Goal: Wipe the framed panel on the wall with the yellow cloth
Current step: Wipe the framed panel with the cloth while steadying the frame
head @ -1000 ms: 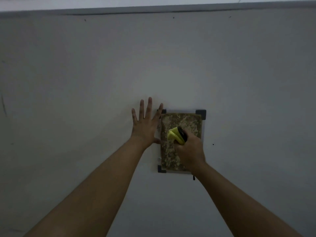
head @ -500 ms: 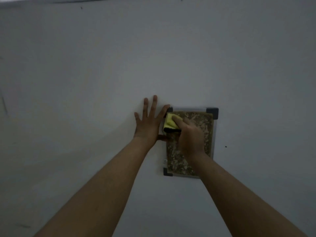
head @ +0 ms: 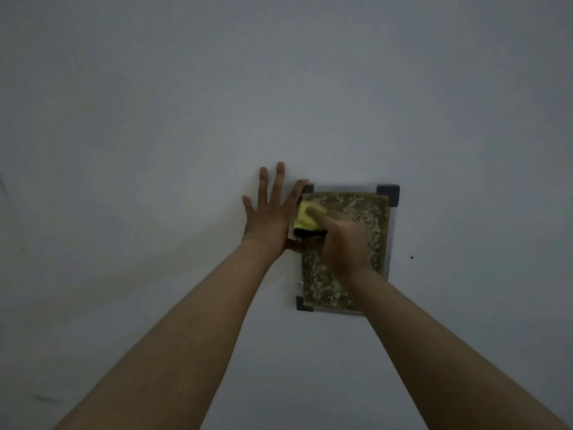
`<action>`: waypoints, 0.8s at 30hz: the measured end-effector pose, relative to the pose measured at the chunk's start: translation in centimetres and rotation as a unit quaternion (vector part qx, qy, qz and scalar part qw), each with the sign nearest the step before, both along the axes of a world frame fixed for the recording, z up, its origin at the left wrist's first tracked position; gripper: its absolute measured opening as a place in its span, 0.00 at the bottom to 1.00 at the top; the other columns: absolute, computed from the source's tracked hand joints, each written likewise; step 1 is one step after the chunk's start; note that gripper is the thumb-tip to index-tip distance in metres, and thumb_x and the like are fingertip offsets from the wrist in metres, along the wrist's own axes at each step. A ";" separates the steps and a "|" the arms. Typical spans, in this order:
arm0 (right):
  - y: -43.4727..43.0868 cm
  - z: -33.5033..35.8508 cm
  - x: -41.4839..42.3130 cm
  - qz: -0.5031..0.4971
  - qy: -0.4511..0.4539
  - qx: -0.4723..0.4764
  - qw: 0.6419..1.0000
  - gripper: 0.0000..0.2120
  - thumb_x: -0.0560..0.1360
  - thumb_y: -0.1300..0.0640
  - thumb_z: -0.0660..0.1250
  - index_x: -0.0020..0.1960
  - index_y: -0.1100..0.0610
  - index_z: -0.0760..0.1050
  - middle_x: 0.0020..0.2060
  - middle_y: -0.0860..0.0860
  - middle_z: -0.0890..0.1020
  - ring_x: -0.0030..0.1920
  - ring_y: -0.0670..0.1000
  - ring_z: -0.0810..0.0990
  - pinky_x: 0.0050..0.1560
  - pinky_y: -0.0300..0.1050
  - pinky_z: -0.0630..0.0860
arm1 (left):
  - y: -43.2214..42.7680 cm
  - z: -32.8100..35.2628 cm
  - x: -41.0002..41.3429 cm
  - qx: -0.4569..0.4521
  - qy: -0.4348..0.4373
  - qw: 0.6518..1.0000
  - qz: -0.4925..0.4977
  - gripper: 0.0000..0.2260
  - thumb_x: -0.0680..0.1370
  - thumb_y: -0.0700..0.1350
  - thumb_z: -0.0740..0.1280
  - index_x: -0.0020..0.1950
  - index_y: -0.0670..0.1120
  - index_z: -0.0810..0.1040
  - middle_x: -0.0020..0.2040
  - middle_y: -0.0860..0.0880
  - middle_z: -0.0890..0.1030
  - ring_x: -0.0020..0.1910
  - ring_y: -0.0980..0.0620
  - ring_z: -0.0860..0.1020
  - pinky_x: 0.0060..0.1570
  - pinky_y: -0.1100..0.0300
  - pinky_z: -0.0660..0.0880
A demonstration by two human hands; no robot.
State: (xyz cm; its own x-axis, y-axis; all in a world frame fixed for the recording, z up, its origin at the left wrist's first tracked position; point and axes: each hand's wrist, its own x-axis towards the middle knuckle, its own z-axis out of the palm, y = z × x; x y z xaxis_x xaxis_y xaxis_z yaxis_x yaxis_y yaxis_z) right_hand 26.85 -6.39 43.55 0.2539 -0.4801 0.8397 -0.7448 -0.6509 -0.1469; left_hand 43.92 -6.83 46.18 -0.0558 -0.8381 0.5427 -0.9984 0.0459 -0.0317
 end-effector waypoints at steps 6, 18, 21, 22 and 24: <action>0.2 1.1 -0.5 0.011 -0.065 -0.033 0.997 0.20 0.76 0.58 0.74 0.67 0.56 0.81 0.51 0.57 0.87 0.46 0.57 0.85 0.47 0.51 0.83 | 0.4 0.0 0.0 0.007 0.018 1.000 -0.016 0.66 0.64 0.66 0.82 0.83 0.63 0.33 0.80 0.49 0.20 0.81 0.36 0.26 0.73 0.20 0.52; 0.6 2.3 -0.8 -0.021 -0.108 -0.034 0.993 0.22 0.77 0.65 0.70 0.70 0.55 0.79 0.54 0.57 0.86 0.50 0.58 0.84 0.51 0.52 0.82 | 1.2 0.0 -0.5 -0.003 0.044 0.999 -0.017 0.67 0.63 0.62 0.84 0.84 0.62 0.37 0.82 0.50 0.24 0.82 0.37 0.27 0.74 0.21 0.55; 0.8 2.3 -0.5 0.023 -0.017 0.045 0.999 0.23 0.75 0.62 0.73 0.70 0.54 0.78 0.54 0.60 0.86 0.51 0.61 0.84 0.52 0.52 0.82 | 1.3 0.2 -0.5 0.000 0.043 0.999 -0.015 0.64 0.66 0.62 0.83 0.84 0.62 0.36 0.82 0.50 0.23 0.82 0.38 0.27 0.75 0.21 0.56; 1.0 2.2 -0.4 0.042 0.028 0.054 0.997 0.24 0.73 0.57 0.77 0.68 0.54 0.80 0.52 0.60 0.86 0.49 0.61 0.85 0.49 0.51 0.82 | 1.2 0.2 -0.6 -0.001 0.041 0.999 -0.014 0.62 0.68 0.62 0.82 0.84 0.62 0.36 0.82 0.50 0.23 0.82 0.38 0.27 0.74 0.21 0.56; 1.0 2.1 -0.4 0.035 0.043 0.013 0.998 0.23 0.71 0.55 0.78 0.65 0.55 0.82 0.48 0.58 0.87 0.45 0.60 0.85 0.45 0.49 0.81 | 1.1 0.2 -0.6 -0.002 0.045 0.999 -0.013 0.62 0.68 0.61 0.82 0.85 0.62 0.37 0.82 0.50 0.23 0.82 0.38 0.27 0.74 0.20 0.57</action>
State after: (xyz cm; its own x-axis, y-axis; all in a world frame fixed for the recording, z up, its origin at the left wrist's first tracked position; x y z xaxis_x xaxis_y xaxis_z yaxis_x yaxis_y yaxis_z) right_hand 26.47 -5.37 45.61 0.3584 -0.4805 0.8004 -0.7086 -0.6982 -0.1019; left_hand 43.27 -5.69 46.34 -0.0293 -0.8349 0.5496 -0.9957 0.0724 0.0570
